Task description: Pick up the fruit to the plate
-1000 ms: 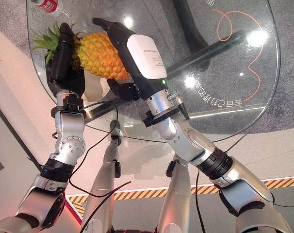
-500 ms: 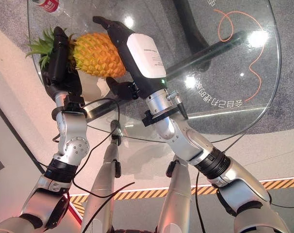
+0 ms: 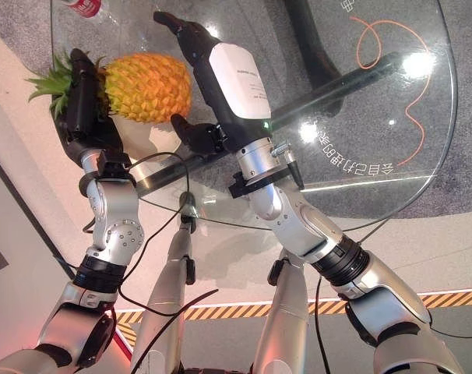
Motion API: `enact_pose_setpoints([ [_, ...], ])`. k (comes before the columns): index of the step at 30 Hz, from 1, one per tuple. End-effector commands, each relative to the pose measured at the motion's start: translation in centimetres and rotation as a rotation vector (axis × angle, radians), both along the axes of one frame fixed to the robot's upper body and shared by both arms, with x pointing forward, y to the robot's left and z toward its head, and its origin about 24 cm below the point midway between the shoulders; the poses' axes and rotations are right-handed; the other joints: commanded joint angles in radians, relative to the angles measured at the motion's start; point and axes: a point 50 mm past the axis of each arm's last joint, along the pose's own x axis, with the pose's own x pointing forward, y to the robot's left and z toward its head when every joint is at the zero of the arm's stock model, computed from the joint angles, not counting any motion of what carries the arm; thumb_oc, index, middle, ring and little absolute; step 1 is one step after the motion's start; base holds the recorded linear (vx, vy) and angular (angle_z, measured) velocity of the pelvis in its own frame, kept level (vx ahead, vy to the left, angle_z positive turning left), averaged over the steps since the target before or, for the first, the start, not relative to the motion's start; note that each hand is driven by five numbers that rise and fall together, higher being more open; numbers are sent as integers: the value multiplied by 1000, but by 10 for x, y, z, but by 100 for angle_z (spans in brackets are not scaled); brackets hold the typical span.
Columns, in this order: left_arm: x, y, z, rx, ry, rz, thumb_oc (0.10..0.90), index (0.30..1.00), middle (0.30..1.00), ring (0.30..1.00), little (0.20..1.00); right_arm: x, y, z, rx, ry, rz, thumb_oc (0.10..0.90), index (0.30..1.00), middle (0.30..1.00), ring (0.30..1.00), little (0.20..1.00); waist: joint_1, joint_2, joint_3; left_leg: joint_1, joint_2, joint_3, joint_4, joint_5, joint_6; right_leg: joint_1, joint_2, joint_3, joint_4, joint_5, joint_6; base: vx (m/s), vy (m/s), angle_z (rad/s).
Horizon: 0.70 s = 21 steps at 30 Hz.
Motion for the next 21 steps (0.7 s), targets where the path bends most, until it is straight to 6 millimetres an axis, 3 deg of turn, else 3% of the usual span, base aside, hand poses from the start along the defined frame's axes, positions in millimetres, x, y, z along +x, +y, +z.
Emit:
enact_pose_setpoints([
  [1,-30,8,66,28,-393,116,100,300,300,300,200,-34,17,60,90,-307,138,800,900,900,900,900,9,-23,-11,34,10,23,-3,-21,-7,42,6,-72,-47,83,8,0,0,0],
  [14,-35,16,74,56,-403,285,100,300,300,300,200,-31,10,60,132,-313,103,800,900,900,900,900,4,-28,-11,39,13,25,-9,-20,-11,44,11,-68,-48,81,6,0,0,0],
  [21,-33,26,68,113,-378,400,100,300,300,300,200,-7,-26,35,471,-113,61,800,900,900,900,900,-14,-31,-11,44,17,32,-11,-23,-13,41,16,-59,-47,77,2,-1,4,0],
])
